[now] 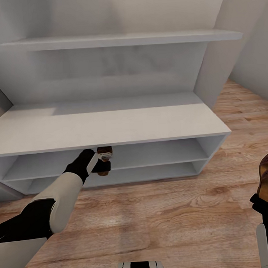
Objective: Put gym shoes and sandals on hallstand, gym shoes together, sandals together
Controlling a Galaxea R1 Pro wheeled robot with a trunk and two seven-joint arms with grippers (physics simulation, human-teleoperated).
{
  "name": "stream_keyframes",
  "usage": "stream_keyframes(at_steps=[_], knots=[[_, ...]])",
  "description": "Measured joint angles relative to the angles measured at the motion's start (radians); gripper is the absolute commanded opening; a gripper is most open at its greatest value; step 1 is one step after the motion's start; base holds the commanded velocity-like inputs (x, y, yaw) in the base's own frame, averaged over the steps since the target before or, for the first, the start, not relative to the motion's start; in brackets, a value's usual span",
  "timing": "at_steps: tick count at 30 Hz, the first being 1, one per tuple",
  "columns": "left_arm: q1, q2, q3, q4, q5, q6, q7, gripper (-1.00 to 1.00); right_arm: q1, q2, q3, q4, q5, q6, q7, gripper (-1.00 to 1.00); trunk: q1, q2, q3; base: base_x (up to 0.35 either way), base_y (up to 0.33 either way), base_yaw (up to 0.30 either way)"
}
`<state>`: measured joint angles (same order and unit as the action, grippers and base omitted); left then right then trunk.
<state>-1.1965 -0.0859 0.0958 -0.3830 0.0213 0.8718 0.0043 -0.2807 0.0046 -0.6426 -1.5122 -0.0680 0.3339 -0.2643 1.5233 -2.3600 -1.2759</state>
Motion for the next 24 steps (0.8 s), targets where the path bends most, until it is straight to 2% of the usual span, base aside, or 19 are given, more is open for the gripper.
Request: stream_keyframes(at_steps=[7,14,24], knots=[[0.000,0.000,0.022,0.003,0.000,0.001,0.000,-1.00,0.000,0.000,0.000,0.000,0.000,0.000,0.000,-1.00,0.000,0.000,0.000,0.014,0.000,0.000],[0.001,0.000,0.024,0.004,0.001,0.000,0.000,-1.00,0.000,0.000,0.000,0.000,0.000,0.000,0.000,-1.00,0.000,0.000,0.000,0.156,0.000,0.000],[0.019,0.000,0.024,0.000,0.002,-0.007,0.000,-1.00,0.000,0.000,0.000,0.000,0.000,0.000,0.000,-1.00,0.000,0.000,0.000,0.024,0.000,0.000]])
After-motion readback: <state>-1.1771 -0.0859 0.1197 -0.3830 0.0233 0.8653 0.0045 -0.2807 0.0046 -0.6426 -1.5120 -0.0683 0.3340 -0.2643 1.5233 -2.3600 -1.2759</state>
